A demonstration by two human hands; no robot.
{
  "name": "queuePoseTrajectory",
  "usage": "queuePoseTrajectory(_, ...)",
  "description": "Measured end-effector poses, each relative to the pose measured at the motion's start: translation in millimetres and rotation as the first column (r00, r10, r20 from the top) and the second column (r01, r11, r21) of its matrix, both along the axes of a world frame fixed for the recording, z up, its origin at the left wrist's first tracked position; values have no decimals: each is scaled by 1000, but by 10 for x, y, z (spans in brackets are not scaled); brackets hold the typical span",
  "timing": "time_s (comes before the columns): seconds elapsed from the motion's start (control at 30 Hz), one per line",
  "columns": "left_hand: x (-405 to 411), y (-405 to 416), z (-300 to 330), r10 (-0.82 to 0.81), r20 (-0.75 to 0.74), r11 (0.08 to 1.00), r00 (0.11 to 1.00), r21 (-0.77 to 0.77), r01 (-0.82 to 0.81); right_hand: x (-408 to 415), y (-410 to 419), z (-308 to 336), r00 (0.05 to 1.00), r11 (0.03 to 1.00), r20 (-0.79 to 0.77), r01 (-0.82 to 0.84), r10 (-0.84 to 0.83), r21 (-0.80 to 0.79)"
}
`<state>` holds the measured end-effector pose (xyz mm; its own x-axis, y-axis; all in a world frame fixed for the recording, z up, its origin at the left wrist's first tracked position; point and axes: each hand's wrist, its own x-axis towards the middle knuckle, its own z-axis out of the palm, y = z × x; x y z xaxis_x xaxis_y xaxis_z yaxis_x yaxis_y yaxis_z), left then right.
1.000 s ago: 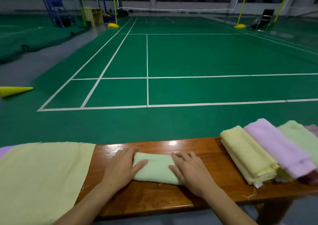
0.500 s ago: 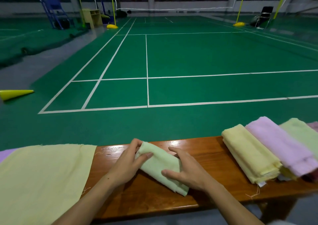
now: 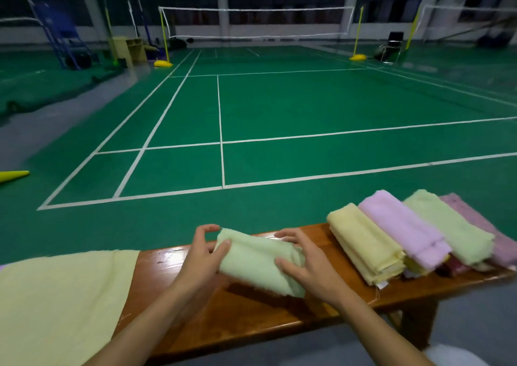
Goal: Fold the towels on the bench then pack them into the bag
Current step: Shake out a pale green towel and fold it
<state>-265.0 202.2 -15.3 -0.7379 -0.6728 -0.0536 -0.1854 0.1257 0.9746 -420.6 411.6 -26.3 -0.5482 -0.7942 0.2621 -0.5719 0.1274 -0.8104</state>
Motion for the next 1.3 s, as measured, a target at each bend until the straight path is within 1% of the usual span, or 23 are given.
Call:
queuePoseTrajectory(0.1, -176, 180, 110, -65, 15, 997, 998, -32, 65, -71, 267, 61, 993, 999, -116, 26, -30, -42)
queuePoseTrajectory(0.17, -334, 324, 188, -119, 20, 989, 993, -84, 121, -152, 462, 127, 987, 998, -152, 53, -58, -37)
queuePoseTrajectory(0.43, -1192, 961, 447, -304, 6, 927, 953, -228, 298, -672, 1311, 397, 969, 980, -145, 195, -198, -35)
queuePoseTrajectory(0.63, -2067, 1528, 596, -391, 37, 872, 920, -304, 383, -1184, 2002, 522, 937, 946, -139, 306, -319, -107)
queuePoseTrajectory(0.77, -2797, 1925, 697, -439, 26, 841, 898, -341, 420, -1579, 2403, 575, 897, 903, -116, 414, -427, -114)
queuePoseTrajectory(0.87, -3366, 2247, 752, -460, -4, 834, 888, -344, 431, -1920, 2659, 583, 843, 849, -104, 519, -527, -100)
queuePoseTrajectory(1.03, -4244, 2744, 650, -532, 57, 790, 845, -325, 520, -2528, 3015, 502, 723, 729, -93, 679, -684, -89)
queuePoseTrajectory(1.13, -4644, 3032, 522, -520, 64, 776, 852, -383, 502, -2822, 3165, 335, 676, 679, -65, 733, -734, -41)
queuePoseTrajectory(1.17, -4738, 3115, 457, -510, 83, 760, 856, -422, 494, -2898, 3190, 257, 658, 659, -55, 752, -751, -14)
queuePoseTrajectory(1.2, -4798, 3185, 373, -502, 133, 719, 854, -485, 498, -2959, 3205, 165, 639, 638, -42, 769, -768, 26)
queuePoseTrajectory(1.23, -4828, 3244, 279, -494, 224, 634, 840, -568, 525, -3000, 3208, 66, 622, 618, -37, 782, -782, 81)
queuePoseTrajectory(1.27, -4837, 3288, 186, -479, 331, 522, 813, -638, 566, -3023, 3203, -26, 614, 604, -37, 784, -788, 144)
queuePoseTrajectory(1.3, -4837, 3316, 106, -458, 405, 423, 791, -684, 595, -3024, 3186, -101, 608, 591, -36, 783, -793, 197)
